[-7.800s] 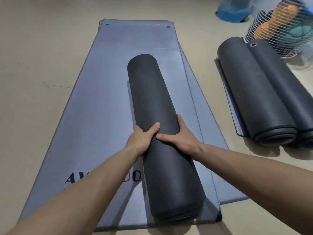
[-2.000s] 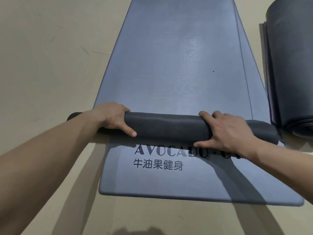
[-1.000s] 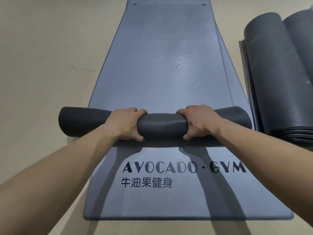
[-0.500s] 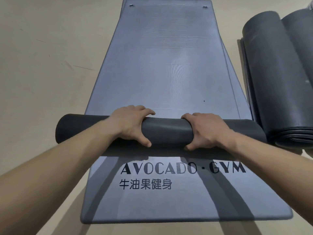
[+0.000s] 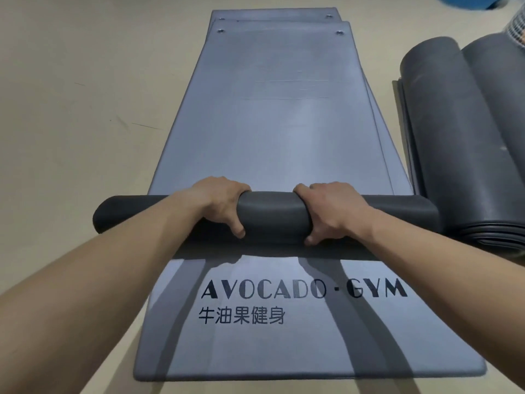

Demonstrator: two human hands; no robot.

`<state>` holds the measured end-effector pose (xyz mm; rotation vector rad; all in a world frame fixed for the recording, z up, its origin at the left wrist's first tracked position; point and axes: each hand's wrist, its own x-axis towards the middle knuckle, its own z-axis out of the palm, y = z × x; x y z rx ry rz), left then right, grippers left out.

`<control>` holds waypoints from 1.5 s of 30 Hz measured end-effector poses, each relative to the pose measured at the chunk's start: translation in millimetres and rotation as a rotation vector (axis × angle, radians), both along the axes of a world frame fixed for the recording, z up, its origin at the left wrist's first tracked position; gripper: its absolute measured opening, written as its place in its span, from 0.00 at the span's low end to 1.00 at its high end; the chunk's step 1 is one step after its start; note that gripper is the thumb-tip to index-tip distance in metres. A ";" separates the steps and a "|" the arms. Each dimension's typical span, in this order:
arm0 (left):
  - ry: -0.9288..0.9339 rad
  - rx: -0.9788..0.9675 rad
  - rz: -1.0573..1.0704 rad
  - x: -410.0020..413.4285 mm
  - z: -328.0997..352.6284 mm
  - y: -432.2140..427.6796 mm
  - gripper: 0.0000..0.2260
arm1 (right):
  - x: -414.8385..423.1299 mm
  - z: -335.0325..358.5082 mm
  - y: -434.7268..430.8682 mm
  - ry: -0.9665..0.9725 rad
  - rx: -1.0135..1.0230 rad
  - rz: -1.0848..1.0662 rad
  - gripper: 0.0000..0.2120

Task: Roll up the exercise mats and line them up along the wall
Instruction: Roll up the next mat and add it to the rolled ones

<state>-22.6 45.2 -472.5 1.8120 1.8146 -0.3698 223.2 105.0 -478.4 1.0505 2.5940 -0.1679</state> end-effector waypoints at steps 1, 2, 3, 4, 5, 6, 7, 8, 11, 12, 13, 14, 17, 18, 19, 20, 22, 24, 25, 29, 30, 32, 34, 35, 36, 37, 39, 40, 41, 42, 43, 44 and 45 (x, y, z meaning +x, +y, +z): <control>-0.023 -0.083 0.002 2.3 0.8 -2.3 0.32 | 1.6 3.1 -3.0 -0.019 -0.071 0.010 0.41; -0.049 -0.162 0.006 4.3 -0.4 -6.4 0.32 | 4.2 3.6 -7.6 -0.040 -0.136 0.017 0.41; -0.075 -0.215 0.011 6.4 -4.5 -11.9 0.33 | 7.4 1.9 -12.0 -0.060 -0.197 0.021 0.41; -0.094 -0.238 0.016 9.1 -7.0 -19.7 0.36 | 8.8 0.6 -14.3 -0.079 -0.250 0.024 0.42; -0.082 -0.208 0.005 13.4 -7.5 -28.3 0.40 | 8.0 0.5 -12.9 -0.094 -0.292 0.022 0.43; -0.022 -0.106 -0.018 18.0 -9.7 -38.1 0.45 | 5.9 1.1 -7.9 -0.092 -0.342 0.008 0.43; 0.077 0.052 -0.058 22.9 -14.6 -49.8 0.50 | 3.0 1.8 -1.0 -0.077 -0.407 -0.018 0.42; 0.179 0.216 -0.114 29.5 -20.9 -64.3 0.54 | 0.5 2.5 5.3 -0.063 -0.476 -0.049 0.41; 0.301 0.408 -0.214 41.8 -42.8 -92.4 0.56 | -0.8 -1.4 5.8 -0.054 -0.481 -0.046 0.46; 0.275 0.392 -0.217 38.9 -42.8 -88.2 0.54 | 3.2 -4.9 -0.6 -0.036 -0.362 -0.009 0.52; 0.223 0.359 -0.207 33.3 -40.9 -78.1 0.53 | 9.5 -10.8 -11.0 -0.009 -0.196 0.030 0.57; 0.175 0.313 -0.200 27.7 -35.8 -64.7 0.53 | 16.0 -19.0 -23.7 0.026 -0.027 0.060 0.61; 0.124 0.216 -0.202 20.9 -27.4 -40.1 0.57 | 27.0 -40.7 -45.7 0.084 0.231 0.099 0.61; 0.158 0.235 -0.192 22.4 -31.9 -43.2 0.58 | 26.2 -42.8 -43.2 0.077 0.232 0.102 0.59; 0.211 0.282 -0.173 24.2 -37.8 -50.8 0.59 | 24.0 -41.9 -37.0 0.065 0.197 0.103 0.58; 0.266 0.348 -0.154 26.8 -43.7 -61.5 0.58 | 20.7 -37.2 -28.4 0.054 0.134 0.104 0.58; 0.344 0.458 -0.145 25.8 -53.6 -74.1 0.56 | 12.2 -25.5 -8.2 0.019 -0.001 0.093 0.58; 0.313 0.469 -0.153 17.3 -50.4 -66.3 0.54 | 6.3 -21.7 5.3 0.000 -0.072 0.075 0.59; 0.275 0.445 -0.148 13.9 -46.4 -59.4 0.53 | 6.1 -22.1 6.4 0.002 -0.053 0.073 0.60; 0.258 0.382 -0.153 15.6 -38.7 -52.7 0.50 | 18.2 -37.5 -26.4 0.069 0.203 0.082 0.60; 0.259 0.366 -0.152 15.8 -36.2 -51.9 0.50 | 18.6 -38.3 -29.1 0.071 0.217 0.099 0.57; 0.211 0.268 -0.133 13.4 -24.0 -43.9 0.48 | 13.9 -23.1 -19.4 0.061 0.123 0.106 0.51; 0.089 0.096 -0.100 8.8 -9.3 -30.4 0.46 | 9.1 4.0 -4.1 0.032 -0.098 0.058 0.48; 0.026 0.008 -0.084 6.6 -5.1 -26.7 0.44 | 7.8 13.1 0.3 0.009 -0.203 0.041 0.48; -0.019 -0.062 -0.077 6.0 -3.9 -26.3 0.43 | 7.8 16.4 -0.2 -0.014 -0.274 0.029 0.48; -0.044 -0.105 -0.079 5.7 -6.2 -27.0 0.43 | 8.9 16.8 -6.8 -0.021 -0.287 0.023 0.49; -0.092 -0.144 -0.060 5.8 -12.3 -26.0 0.42 | 13.9 7.4 -27.3 0.028 -0.116 0.038 0.51; -0.133 -0.165 -0.025 5.1 -12.9 -22.8 0.42 | 16.7 -0.9 -37.3 0.059 0.010 0.056 0.52; -0.167 -0.194 0.006 3.7 -12.3 -18.5 0.42 | 19.5 -8.5 -45.3 0.072 0.097 0.072 0.53; -0.180 -0.210 0.020 3.0 -11.7 -15.4 0.42 | 20.9 -14.8 -47.8 0.075 0.140 0.085 0.53; -0.165 -0.197 0.020 2.6 -12.4 -15.3 0.43 | 19.9 -15.5 -45.4 0.072 0.137 0.088 0.52; -0.128 -0.139 0.007 4.3 -11.9 -18.3 0.44 | 17.4 -12.7 -39.7 0.067 0.099 0.083 0.51; -0.054 -0.024 -0.015 7.6 -13.3 -25.4 0.46 | 13.6 -8.3 -31.8 0.058 0.044 0.075 0.51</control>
